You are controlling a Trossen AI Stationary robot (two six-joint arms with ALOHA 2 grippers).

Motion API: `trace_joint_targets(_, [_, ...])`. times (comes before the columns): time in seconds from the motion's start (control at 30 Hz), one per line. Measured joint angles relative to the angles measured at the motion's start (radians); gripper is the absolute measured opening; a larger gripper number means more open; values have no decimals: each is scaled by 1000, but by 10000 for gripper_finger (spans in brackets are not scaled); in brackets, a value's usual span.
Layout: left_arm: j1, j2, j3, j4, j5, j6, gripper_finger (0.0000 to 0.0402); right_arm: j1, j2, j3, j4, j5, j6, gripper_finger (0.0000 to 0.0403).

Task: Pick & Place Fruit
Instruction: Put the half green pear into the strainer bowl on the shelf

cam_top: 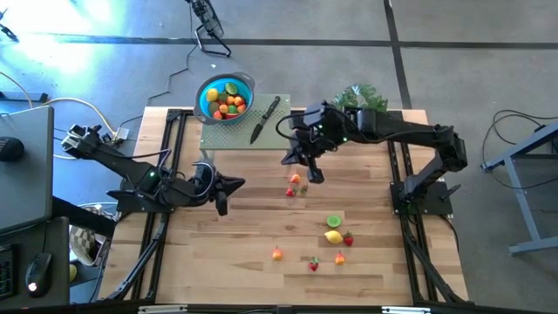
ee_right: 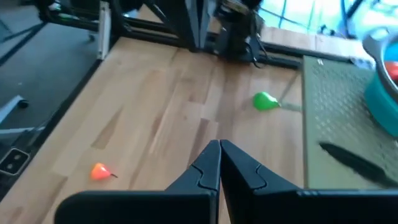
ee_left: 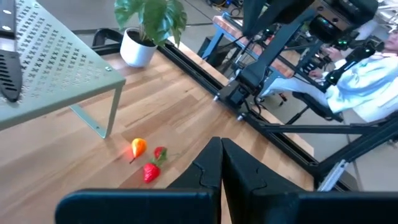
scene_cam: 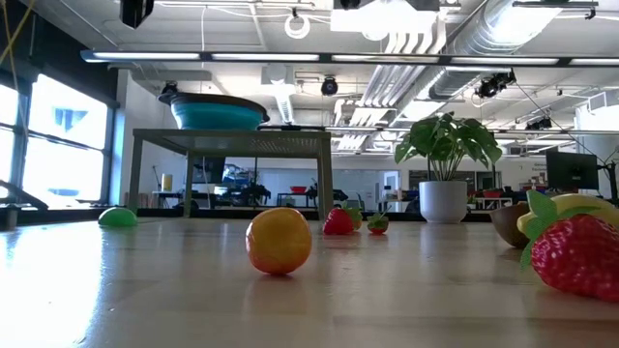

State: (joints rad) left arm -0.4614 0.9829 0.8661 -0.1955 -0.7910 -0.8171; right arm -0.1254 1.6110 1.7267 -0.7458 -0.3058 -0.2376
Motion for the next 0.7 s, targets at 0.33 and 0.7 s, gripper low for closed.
trace_joint_targets(0.33, [2, 0, 0, -85, -11, -50, 0, -32, -176, -236, 172, 44, 79, 2])
trace_joint_targets(0.7, [3, 1, 0, -289, -9, -374, 0, -73, -427, -599, 493, 119, 244, 2])
